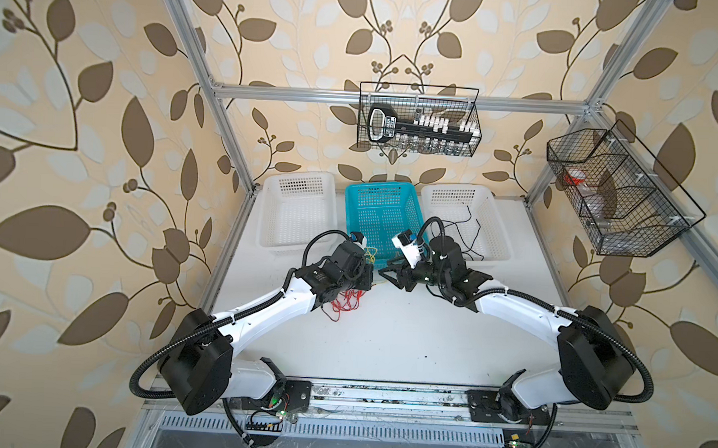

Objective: Untangle the cables

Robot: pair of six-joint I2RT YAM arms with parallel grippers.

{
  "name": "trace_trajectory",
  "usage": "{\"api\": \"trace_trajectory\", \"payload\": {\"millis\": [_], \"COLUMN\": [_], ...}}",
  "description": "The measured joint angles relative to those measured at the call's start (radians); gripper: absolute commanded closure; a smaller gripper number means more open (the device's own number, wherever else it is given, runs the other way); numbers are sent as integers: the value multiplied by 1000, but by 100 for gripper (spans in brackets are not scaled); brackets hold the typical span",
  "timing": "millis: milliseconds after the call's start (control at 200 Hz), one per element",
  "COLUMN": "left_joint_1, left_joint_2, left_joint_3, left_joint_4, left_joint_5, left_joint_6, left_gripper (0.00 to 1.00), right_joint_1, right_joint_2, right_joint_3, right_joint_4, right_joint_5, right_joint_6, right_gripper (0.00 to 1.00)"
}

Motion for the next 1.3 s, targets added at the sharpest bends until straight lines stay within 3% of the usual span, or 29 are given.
{"api": "trace_trajectory", "payload": {"millis": [365,915,1145,1300], "left_joint_1": [6,14,14,14], "left_joint_2": [-44,-82,-82,-80], "left_joint_3": [-5,-27,-27,-27], "left_joint_4": [6,59,82,87], "left_joint_5": [70,176,196,197], "left_joint_6": [32,47,36,28], "left_gripper": [100,100,100,100], "right_joint_1": [54,71,82,82], "right_joint_2": [63,179,201,216], "right_joint_3": [-95,-118,-118,-117], "right_joint_4": [135,416,455,479], "right_joint_5": [119,106,100,102], "right_joint_6": [47,170,200,220], "right_gripper": [54,57,67,86]}}
